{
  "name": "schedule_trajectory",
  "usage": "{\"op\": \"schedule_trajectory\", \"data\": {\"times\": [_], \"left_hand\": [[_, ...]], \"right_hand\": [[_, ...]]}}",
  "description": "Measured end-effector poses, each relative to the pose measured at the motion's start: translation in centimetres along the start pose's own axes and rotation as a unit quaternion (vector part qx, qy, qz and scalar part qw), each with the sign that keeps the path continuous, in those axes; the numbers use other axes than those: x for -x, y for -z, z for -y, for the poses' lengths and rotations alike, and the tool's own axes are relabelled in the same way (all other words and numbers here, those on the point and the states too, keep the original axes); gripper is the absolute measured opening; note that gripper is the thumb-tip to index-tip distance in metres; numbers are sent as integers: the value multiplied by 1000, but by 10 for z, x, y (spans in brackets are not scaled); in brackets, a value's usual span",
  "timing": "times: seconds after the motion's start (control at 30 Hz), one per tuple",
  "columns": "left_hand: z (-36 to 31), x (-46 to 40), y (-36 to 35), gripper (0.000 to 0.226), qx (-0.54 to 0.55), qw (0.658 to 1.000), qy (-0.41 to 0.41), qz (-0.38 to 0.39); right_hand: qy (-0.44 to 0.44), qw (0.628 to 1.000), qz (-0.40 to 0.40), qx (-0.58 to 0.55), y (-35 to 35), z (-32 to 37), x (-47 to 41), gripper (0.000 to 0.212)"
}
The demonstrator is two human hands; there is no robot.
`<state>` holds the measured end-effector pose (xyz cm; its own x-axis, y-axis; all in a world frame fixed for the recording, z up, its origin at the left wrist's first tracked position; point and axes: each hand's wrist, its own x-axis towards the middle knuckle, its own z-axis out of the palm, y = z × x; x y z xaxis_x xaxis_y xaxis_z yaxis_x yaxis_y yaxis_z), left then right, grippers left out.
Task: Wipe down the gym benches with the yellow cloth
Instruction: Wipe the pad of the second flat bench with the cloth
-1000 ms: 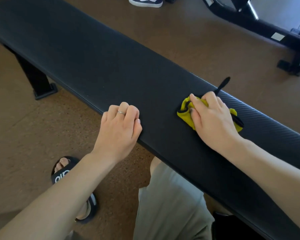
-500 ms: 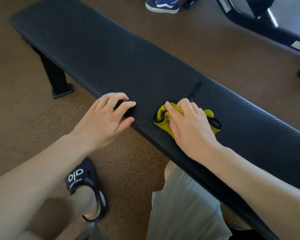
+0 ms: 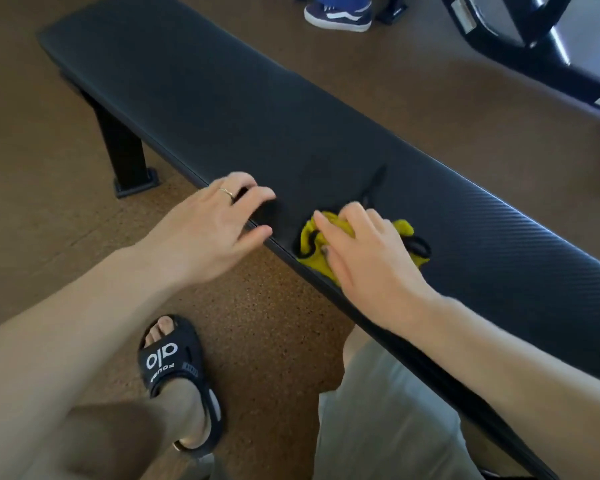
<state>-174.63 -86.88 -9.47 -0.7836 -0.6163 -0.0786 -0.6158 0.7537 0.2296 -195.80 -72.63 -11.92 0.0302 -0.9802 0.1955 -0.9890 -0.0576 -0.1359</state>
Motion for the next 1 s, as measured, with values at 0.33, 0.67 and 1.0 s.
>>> {"op": "schedule_trajectory", "data": {"times": [0.33, 0.67, 1.0], "left_hand": [[34, -7, -11, 61, 94, 993, 68, -7], [55, -20, 0, 39, 168, 983, 72, -2], [59, -10, 3, 76, 70, 985, 147, -53]], "right_hand": [[-11, 1000, 12, 4, -28, 23, -110, 44], [95, 993, 19, 61, -7, 32, 6, 59], [53, 998, 16, 38, -24, 62, -79, 52]]}}
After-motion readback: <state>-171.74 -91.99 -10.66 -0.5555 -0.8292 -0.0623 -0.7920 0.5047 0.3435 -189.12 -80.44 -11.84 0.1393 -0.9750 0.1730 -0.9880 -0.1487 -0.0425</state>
